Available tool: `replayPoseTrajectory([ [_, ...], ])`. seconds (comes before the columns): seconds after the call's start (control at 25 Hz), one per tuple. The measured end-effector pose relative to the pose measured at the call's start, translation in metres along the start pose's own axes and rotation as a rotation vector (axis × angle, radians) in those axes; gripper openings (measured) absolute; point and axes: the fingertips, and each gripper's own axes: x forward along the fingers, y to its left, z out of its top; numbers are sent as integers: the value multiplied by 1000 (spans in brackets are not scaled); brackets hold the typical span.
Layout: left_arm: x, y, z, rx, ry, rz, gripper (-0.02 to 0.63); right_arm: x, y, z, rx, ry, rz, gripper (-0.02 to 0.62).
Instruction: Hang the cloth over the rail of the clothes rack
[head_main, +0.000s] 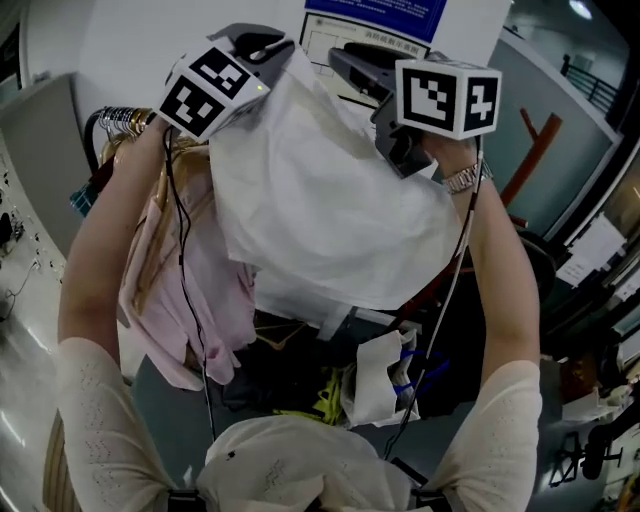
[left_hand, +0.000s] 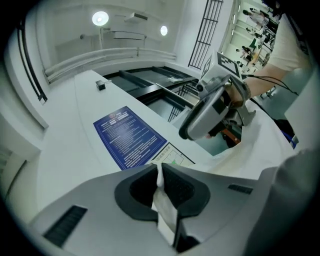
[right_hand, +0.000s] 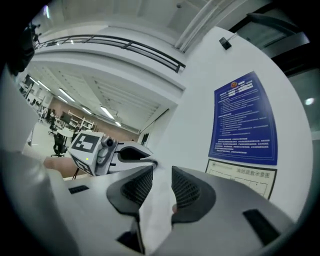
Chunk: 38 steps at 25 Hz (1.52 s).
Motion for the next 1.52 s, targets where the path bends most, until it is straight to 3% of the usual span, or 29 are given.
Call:
replayPoseTrajectory([
  [0.24,-9,-7,17,-13,-127,-114,29,44,10,-12,-94,59,-7,124],
  [0.36,-13,-9,14,5,-131,-164,28,59,10,-19,-148,105,-10,121],
  [0.48,-12,-9,3,64,-96,-162,29,65,8,-25,-107,114,6,37],
  [0.6,-15,-11,-4,168,-67,-124,29,63,-3,-29,-86,117,-46,28],
  [0.68,-23,-2,-5,187,-69,-86,31,59,-12,-28,-61,105,-81,28],
  [0.8,-39,15,-2,133,-96,-54,31,52,-19,-26,-29,90,-102,29],
  [0.92,-58,13,1,61,-104,-84,31,53,-21,-30,7,105,-109,29],
  [1.12,-98,-22,-18,11,-17,-140,31,55,-34,-34,71,106,-179,72],
  [1.28,-118,-49,-40,-78,-5,-175,31,48,-46,-22,84,45,-210,75],
  [1.36,-125,-53,-53,-143,-6,-149,31,39,-47,-8,83,-8,-220,75],
  [1.52,-142,-63,-76,-375,-24,-102,45,4,-15,19,78,-75,-152,75],
])
